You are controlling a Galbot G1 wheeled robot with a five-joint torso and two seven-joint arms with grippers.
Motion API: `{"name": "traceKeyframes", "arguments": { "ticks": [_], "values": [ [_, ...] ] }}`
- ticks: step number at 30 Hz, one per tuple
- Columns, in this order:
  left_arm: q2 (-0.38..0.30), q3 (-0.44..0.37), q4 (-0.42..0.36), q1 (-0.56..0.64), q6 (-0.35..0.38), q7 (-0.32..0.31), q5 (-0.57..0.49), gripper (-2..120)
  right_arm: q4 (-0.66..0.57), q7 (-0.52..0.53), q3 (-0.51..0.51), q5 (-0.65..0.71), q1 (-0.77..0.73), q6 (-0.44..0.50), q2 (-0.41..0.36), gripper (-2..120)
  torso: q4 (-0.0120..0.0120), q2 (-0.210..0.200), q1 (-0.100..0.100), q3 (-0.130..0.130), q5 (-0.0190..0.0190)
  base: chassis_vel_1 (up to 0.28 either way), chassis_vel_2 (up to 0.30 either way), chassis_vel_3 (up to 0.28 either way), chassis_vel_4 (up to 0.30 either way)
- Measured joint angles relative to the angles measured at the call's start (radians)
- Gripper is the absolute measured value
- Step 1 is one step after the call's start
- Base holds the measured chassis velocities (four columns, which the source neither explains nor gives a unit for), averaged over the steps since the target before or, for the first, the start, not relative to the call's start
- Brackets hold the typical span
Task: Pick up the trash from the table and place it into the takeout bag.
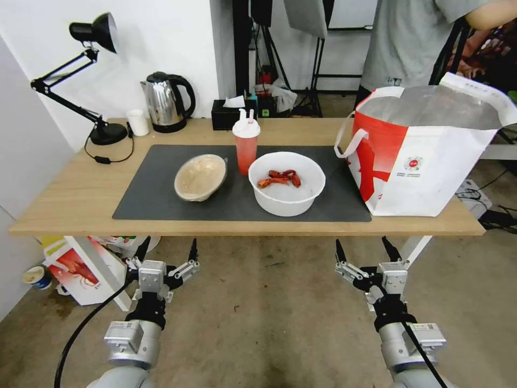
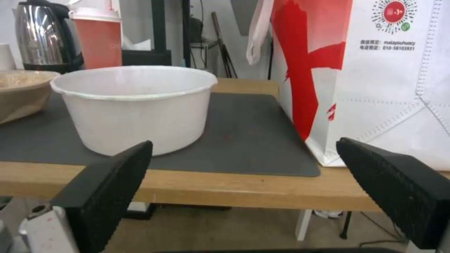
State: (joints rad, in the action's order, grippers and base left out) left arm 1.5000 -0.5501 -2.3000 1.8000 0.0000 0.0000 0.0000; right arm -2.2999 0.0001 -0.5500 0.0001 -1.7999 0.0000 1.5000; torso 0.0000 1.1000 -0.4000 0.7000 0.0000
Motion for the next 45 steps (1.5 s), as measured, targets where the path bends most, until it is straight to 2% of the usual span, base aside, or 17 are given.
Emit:
{"name": "traceKeyframes", "arguments": {
  "ticks": [19, 23, 25, 27, 31, 33, 35, 36, 39, 45],
  "values": [
    [0.000, 0.000, 0.000, 0.000, 0.000, 0.000, 0.000, 100, 0.000, 0.000, 0.000, 0.000, 0.000, 0.000, 0.000, 100, 0.0000, 0.000, 0.000, 0.000, 0.0000, 0.000, 0.000, 0.000, 0.000],
    [0.000, 0.000, 0.000, 0.000, 0.000, 0.000, 0.000, 100, 0.002, 0.020, 0.000, 0.000, 0.009, 0.025, -0.019, 100, -0.0002, 0.000, 0.000, 0.000, 0.0000, 0.000, 0.000, 0.000, 0.000],
    [0.000, 0.000, 0.000, 0.000, 0.000, 0.000, 0.000, 100, 0.013, 0.083, 0.000, 0.006, 0.038, 0.107, -0.075, 100, 0.0000, 0.000, 0.000, 0.000, 0.0001, 0.000, 0.000, 0.000, 0.000],
    [0.000, 0.000, 0.000, 0.000, 0.000, 0.000, 0.000, 100, 0.016, 0.098, 0.000, 0.008, 0.045, 0.127, -0.089, 100, 0.0001, 0.000, 0.000, 0.000, 0.0001, 0.000, 0.000, 0.000, 0.000],
    [0.000, 0.000, 0.000, 0.000, 0.000, 0.000, 0.000, 100, 0.036, 0.213, 0.000, 0.019, 0.097, 0.274, -0.190, 100, 0.0000, 0.000, 0.000, 0.000, 0.0002, 0.000, 0.000, 0.000, 0.000],
    [0.000, 0.000, 0.000, 0.000, 0.000, 0.000, 0.000, 100, 0.038, 0.228, 0.000, 0.020, 0.104, 0.294, -0.204, 100, 0.0000, 0.000, 0.000, 0.000, 0.0002, 0.000, 0.000, 0.000, 0.000],
    [0.000, 0.000, 0.000, 0.000, 0.000, 0.000, 0.000, 100, 0.051, 0.300, -0.001, 0.027, 0.137, 0.387, -0.268, 100, 0.0000, 0.000, 0.000, 0.000, 0.0002, 0.000, 0.000, 0.000, 0.000],
    [0.000, 0.000, 0.000, 0.000, 0.000, 0.000, 0.000, 100, 0.051, 0.300, -0.001, 0.027, 0.137, 0.387, -0.268, 100, 0.0000, 0.000, 0.000, 0.000, 0.0002, 0.000, 0.000, 0.000, 0.000],
    [0.000, 0.000, 0.000, 0.000, 0.000, 0.000, 0.000, 100, 0.063, 0.371, -0.001, 0.034, 0.169, 0.478, -0.331, 100, 0.0000, 0.000, 0.000, 0.000, 0.0001, 0.000, 0.000, 0.000, 0.000],
    [0.000, 0.000, 0.000, 0.000, 0.000, 0.000, 0.000, 100, 0.069, 0.400, -0.002, 0.036, 0.182, 0.515, -0.356, 100, -0.0001, 0.000, 0.000, 0.000, 0.0000, 0.000, 0.000, 0.000, 0.000]
  ]
}}
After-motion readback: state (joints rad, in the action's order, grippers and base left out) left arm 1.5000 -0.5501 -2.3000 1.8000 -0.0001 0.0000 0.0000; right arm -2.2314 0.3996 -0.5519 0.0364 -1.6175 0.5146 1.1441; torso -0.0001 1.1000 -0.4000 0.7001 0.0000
